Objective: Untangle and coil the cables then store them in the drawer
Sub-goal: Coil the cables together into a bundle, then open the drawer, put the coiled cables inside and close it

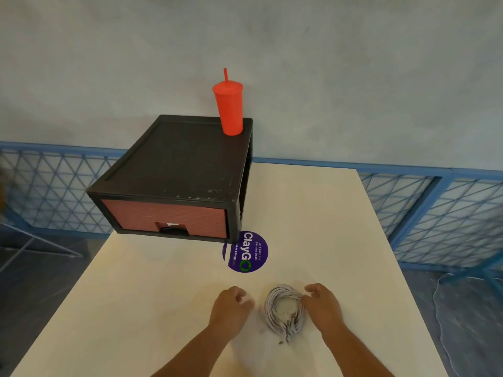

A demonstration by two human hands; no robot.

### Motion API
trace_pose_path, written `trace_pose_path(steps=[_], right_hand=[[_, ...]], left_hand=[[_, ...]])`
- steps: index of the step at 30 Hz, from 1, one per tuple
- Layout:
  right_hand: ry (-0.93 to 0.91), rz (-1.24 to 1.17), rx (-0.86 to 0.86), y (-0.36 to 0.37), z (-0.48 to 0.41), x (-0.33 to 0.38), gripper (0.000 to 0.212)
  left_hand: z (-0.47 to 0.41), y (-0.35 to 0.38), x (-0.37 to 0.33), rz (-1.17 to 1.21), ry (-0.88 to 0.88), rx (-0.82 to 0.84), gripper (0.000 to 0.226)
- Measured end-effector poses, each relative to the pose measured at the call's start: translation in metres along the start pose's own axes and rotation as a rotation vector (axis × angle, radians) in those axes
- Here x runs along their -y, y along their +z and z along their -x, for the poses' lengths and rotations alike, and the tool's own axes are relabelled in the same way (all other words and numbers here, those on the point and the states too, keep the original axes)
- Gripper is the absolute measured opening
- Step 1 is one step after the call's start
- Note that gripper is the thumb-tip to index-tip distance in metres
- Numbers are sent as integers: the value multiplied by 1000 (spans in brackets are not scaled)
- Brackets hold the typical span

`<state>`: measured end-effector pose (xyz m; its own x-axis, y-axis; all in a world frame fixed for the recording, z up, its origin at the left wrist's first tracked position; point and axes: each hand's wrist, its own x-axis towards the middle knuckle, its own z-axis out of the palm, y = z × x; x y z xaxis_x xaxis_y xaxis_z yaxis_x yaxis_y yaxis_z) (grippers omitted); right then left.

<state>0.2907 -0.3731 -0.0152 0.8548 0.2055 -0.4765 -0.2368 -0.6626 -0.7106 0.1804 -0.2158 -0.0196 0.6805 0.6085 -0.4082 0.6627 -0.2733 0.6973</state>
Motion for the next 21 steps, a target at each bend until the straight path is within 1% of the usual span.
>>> trace_pose_path(steps=[3, 7, 13, 16, 18, 19, 20, 21], right_hand=[[-47, -27, -76, 1, 3, 18, 32], [-98, -74, -94, 13, 9, 50, 30], [-139, -206, -48, 56, 20, 105, 24], [-95, -301, -14, 87, 29, 138, 21], [-69, -304, 1, 111, 36, 162, 10], [-66, -326, 2, 124, 38, 174, 11], [-43, -371, 3, 135, 39, 183, 9], [3, -412, 12, 147, 42, 194, 2]], left_hand=[[-4, -27, 3, 27, -4, -78, 30], [-14, -72, 2, 46, 25, -194, 26], [-34, -156, 5, -3, 212, -302, 26], [-49, -205, 8, -61, 296, -349, 25], [-60, -238, 13, -108, 332, -363, 27], [-65, -253, 16, -140, 349, -362, 28], [-69, -267, 18, -173, 368, -357, 28], [-73, -281, 21, -205, 391, -352, 29]])
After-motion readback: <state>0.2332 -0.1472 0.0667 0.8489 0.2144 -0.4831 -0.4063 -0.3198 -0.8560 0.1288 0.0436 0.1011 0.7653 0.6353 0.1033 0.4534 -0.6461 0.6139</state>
